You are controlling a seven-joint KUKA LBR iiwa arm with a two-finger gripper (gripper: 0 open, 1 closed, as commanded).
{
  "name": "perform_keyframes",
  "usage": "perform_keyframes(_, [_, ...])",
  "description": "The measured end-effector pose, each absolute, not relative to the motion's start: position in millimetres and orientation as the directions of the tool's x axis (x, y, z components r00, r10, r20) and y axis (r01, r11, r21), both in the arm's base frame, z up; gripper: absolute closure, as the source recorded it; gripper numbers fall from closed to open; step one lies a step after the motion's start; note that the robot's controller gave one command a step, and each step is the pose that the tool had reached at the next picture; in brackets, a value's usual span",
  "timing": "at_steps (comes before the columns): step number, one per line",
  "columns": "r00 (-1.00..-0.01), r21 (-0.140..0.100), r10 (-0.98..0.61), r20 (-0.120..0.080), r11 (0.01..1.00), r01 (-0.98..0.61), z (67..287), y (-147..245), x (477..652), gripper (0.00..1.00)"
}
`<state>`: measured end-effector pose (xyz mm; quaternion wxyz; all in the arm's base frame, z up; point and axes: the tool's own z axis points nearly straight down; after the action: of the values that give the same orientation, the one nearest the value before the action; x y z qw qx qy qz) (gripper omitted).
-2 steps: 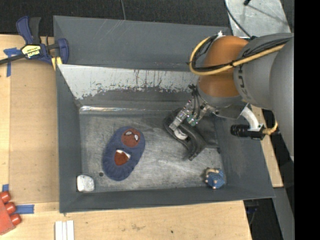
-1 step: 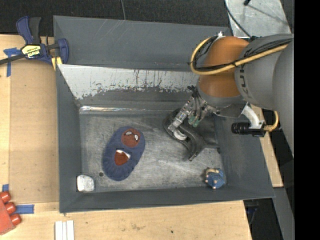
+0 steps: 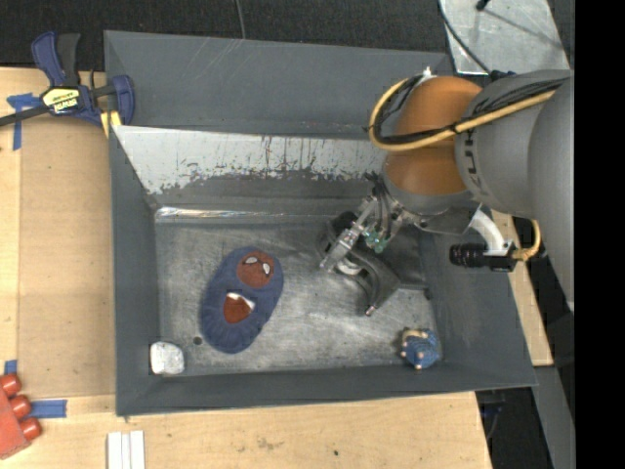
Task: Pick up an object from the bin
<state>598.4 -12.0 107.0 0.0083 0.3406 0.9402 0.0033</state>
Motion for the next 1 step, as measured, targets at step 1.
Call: perform_keyframes(1, [-0.718, 0.011, 0.696, -0.018, 0.718, 0.696, 86.1, -10.4, 597.1, 0.0])
